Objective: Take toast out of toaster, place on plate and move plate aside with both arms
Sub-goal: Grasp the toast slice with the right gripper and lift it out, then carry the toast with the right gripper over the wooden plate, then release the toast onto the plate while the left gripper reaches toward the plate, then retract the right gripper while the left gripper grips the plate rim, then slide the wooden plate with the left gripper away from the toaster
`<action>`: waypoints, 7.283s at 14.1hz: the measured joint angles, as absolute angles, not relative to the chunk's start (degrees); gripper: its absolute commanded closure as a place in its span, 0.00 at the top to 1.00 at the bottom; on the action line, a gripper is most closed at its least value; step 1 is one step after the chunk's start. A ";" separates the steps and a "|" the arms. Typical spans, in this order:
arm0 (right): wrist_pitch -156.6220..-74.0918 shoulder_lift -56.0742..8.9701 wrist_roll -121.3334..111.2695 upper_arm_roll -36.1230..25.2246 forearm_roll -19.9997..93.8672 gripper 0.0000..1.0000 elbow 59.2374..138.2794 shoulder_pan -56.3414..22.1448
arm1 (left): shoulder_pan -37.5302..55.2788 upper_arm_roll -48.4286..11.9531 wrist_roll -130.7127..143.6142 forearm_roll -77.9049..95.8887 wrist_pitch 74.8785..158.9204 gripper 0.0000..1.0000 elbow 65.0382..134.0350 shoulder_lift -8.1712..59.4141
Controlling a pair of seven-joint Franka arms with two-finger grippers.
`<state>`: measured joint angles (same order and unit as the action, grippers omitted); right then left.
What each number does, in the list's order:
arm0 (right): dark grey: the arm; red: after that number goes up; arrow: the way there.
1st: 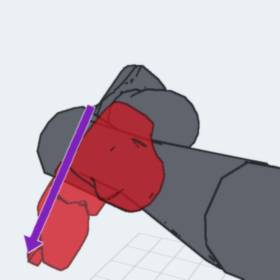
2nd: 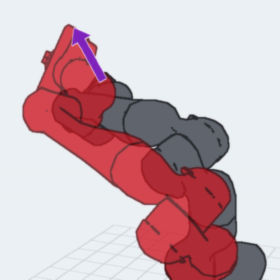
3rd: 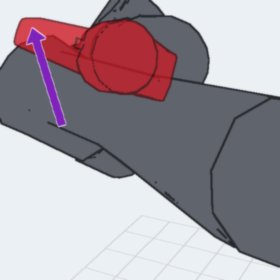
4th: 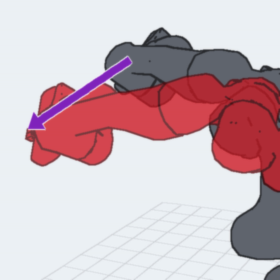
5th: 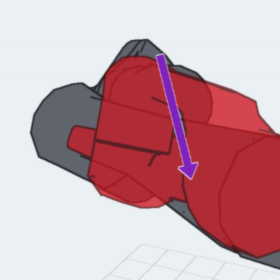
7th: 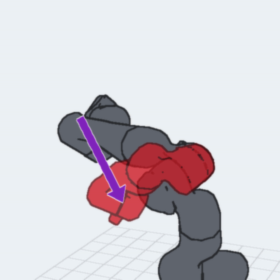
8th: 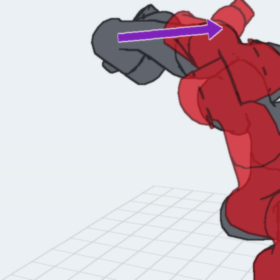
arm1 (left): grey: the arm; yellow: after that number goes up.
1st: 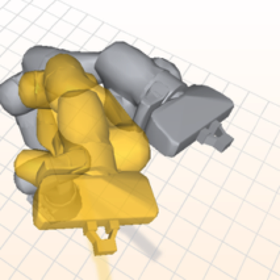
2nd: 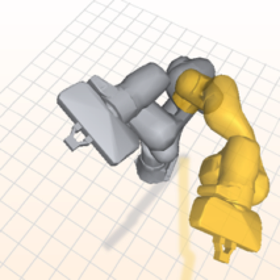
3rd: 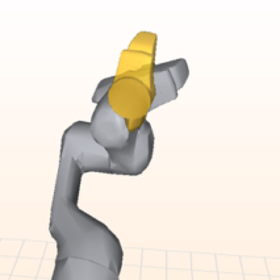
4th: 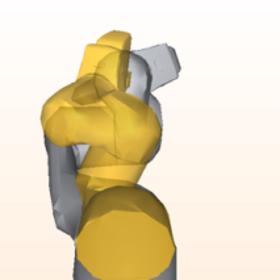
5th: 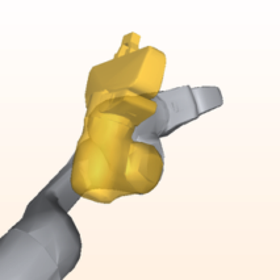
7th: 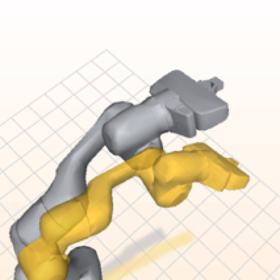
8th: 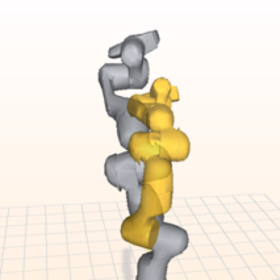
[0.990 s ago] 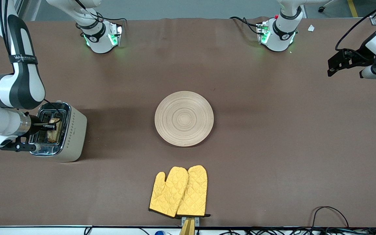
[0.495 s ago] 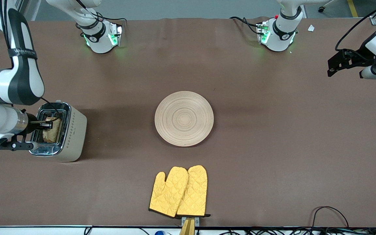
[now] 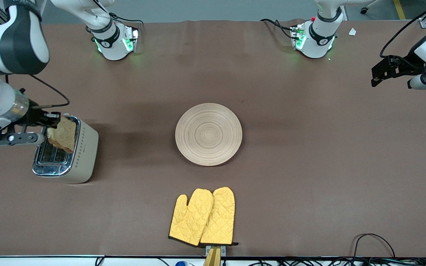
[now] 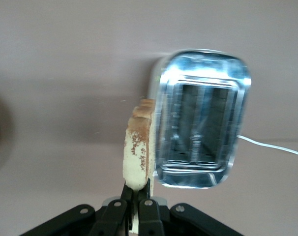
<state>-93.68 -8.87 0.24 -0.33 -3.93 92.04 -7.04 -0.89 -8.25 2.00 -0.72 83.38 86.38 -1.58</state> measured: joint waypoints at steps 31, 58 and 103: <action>-123.21 -27.54 27.19 -2.60 22.74 1.00 91.85 -30.49 | 0.91 -9.29 2.25 4.43 91.19 1.00 87.08 10.16; -95.22 8.67 -3.15 -3.14 -1.36 1.00 96.56 2.00 | 7.52 -13.67 -32.45 50.89 112.63 0.49 79.29 52.90; -91.26 6.84 -3.75 -1.39 1.09 1.00 94.23 3.16 | -15.85 -12.91 -28.66 52.91 107.87 0.00 78.41 45.12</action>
